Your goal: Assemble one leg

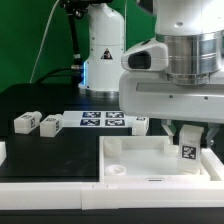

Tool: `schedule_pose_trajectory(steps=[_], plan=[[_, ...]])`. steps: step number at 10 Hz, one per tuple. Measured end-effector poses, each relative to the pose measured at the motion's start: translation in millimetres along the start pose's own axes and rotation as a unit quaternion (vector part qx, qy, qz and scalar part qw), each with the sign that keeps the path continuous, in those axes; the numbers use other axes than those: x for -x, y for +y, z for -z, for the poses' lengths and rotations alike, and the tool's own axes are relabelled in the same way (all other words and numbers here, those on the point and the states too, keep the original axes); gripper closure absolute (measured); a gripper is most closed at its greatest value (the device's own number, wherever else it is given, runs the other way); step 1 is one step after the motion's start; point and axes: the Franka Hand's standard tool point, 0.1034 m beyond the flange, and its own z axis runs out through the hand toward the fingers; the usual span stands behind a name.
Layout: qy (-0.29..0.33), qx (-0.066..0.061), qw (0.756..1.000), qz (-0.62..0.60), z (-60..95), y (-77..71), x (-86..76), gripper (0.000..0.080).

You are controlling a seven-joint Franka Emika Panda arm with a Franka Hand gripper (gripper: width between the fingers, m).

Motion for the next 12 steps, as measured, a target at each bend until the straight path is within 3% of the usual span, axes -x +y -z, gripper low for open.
schedule_pose_trajectory(steps=[3, 6, 7, 8, 9, 10, 12], plan=[[0.001, 0.0, 0.983, -0.184, -1.3, -7.6, 5.1, 0.0508], [-0.002, -0.003, 0.976, -0.219, -1.1, -8.1, 5.1, 0.0508], [-0.002, -0.003, 0.981, -0.196, -1.1, -8.1, 5.1, 0.0326], [-0.002, -0.003, 0.983, -0.185, -0.9, -8.5, 5.3, 0.0211], [-0.002, -0.002, 0.991, -0.135, -1.0, -9.9, 6.6, 0.0211], [-0.002, -0.003, 0.999, -0.052, -1.0, -11.7, 7.9, 0.0162], [-0.002, -0.004, 0.997, 0.081, -1.1, -13.2, 9.0, 0.0153]])
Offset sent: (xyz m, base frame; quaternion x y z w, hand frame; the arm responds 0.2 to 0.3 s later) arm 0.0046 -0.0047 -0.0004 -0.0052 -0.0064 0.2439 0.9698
